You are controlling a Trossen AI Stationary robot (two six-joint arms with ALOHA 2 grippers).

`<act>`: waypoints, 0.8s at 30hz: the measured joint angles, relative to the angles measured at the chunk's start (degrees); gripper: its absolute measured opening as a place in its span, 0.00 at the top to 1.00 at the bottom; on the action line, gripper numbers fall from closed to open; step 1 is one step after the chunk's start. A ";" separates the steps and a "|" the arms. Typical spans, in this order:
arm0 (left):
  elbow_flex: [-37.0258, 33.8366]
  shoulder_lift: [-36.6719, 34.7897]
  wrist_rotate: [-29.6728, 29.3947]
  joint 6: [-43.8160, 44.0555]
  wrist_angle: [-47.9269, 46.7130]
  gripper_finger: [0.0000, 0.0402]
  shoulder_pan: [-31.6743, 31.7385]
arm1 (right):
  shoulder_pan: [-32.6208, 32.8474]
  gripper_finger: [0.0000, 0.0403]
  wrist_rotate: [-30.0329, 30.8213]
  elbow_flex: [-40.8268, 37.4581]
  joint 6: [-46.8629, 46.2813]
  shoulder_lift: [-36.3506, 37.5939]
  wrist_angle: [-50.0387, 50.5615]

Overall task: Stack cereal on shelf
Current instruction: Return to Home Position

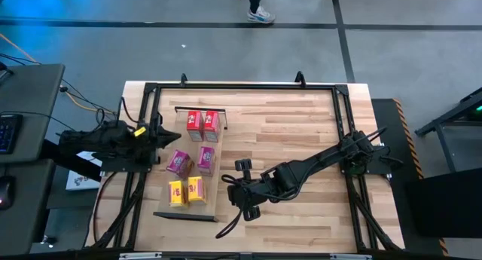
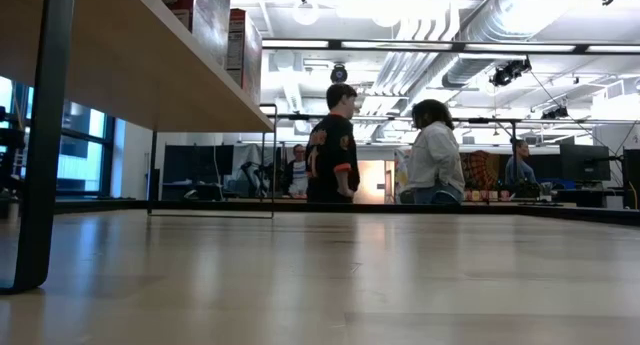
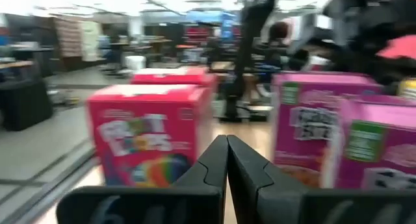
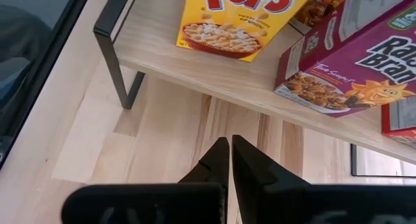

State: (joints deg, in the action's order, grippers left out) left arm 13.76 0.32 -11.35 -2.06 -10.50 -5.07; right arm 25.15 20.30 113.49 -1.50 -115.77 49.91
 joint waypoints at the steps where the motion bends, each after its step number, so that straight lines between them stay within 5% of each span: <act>1: 0.00 0.00 1.89 0.11 -0.25 1.00 0.41 | 0.00 1.00 -0.24 0.00 0.04 0.00 0.00; 9: -3.23 -0.06 9.78 1.52 2.73 1.00 3.06 | 0.00 1.00 -1.40 0.00 0.04 0.00 -0.29; 24: -13.09 -0.11 15.86 6.35 12.92 1.00 8.09 | 0.11 1.00 -2.54 0.00 1.11 0.00 -0.85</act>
State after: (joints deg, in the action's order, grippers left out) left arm 0.67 0.21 4.51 4.29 2.41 3.03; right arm 25.26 17.76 113.49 -0.38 -115.77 49.06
